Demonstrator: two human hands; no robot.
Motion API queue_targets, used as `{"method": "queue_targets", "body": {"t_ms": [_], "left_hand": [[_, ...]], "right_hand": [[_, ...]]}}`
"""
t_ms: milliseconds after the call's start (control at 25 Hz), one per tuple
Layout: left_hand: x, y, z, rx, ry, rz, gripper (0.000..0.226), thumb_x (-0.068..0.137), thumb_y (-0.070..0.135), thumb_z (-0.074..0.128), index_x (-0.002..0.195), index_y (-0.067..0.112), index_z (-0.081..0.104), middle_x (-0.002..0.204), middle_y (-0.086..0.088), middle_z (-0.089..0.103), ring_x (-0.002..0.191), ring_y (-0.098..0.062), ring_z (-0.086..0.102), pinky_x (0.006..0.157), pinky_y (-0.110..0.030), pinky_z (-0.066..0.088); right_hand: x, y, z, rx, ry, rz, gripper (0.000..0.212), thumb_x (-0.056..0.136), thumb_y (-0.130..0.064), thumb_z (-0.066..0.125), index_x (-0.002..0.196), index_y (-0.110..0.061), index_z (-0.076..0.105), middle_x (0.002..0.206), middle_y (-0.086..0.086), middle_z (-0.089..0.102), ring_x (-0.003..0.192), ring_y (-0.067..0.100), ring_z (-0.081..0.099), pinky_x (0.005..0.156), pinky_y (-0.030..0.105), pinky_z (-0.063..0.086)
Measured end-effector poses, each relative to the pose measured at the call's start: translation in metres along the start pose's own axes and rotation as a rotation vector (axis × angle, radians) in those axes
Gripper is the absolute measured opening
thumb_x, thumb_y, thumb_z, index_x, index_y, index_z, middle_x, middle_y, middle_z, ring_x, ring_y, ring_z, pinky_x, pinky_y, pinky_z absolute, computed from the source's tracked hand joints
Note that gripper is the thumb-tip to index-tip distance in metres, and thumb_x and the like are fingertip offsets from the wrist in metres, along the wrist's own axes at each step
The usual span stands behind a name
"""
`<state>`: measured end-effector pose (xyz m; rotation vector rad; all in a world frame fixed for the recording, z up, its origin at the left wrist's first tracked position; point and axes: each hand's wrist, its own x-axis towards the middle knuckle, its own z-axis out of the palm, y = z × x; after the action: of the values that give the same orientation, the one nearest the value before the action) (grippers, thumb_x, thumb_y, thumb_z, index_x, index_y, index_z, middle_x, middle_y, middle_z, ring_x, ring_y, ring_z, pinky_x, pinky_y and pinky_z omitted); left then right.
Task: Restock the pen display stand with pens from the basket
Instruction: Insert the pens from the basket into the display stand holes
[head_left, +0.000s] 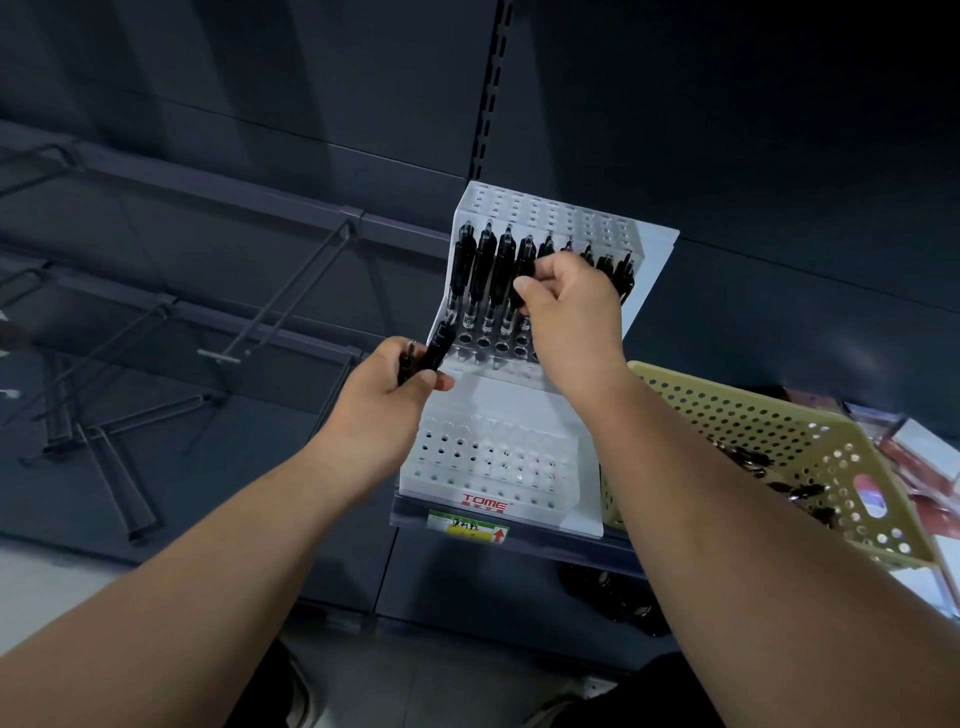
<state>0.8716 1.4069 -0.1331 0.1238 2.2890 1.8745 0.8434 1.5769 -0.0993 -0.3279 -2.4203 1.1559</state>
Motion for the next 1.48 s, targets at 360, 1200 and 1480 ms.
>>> {"method": "queue_targets", "body": {"t_ms": [360, 1200, 1480], "left_hand": [[0.001, -0.001, -0.003, -0.039, 0.0, -0.011, 0.014, 0.097, 0.013, 0.05, 0.1, 0.022, 0.06, 0.081, 0.003, 0.059, 0.072, -0.013, 0.053, 0.067, -0.025, 0.041], [-0.027, 0.038, 0.018, -0.178, -0.031, -0.1, 0.008, 0.092, 0.025, 0.055, 0.099, 0.021, 0.054, 0.083, 0.003, 0.058, 0.061, -0.01, 0.048, 0.056, -0.025, 0.035], [-0.011, 0.036, 0.014, -0.03, -0.063, 0.009, 0.029, 0.101, 0.036, 0.041, 0.09, 0.017, 0.06, 0.087, 0.005, 0.06, 0.069, -0.008, 0.051, 0.062, -0.024, 0.038]], "right_hand": [[0.002, -0.001, 0.005, -0.098, 0.019, 0.01, 0.01, 0.095, -0.026, 0.058, 0.091, -0.018, 0.062, 0.07, -0.005, 0.061, 0.074, 0.02, 0.069, 0.073, 0.046, 0.056], [-0.061, -0.024, -0.045, 0.382, -0.236, 0.129, 0.012, 0.096, -0.014, 0.057, 0.096, -0.025, 0.062, 0.086, -0.004, 0.064, 0.077, 0.007, 0.06, 0.077, 0.026, 0.055], [-0.023, -0.024, -0.058, 0.318, 0.089, -0.01, 0.016, 0.095, -0.016, 0.057, 0.089, -0.03, 0.063, 0.082, -0.004, 0.064, 0.075, 0.011, 0.058, 0.079, 0.04, 0.055]]}}
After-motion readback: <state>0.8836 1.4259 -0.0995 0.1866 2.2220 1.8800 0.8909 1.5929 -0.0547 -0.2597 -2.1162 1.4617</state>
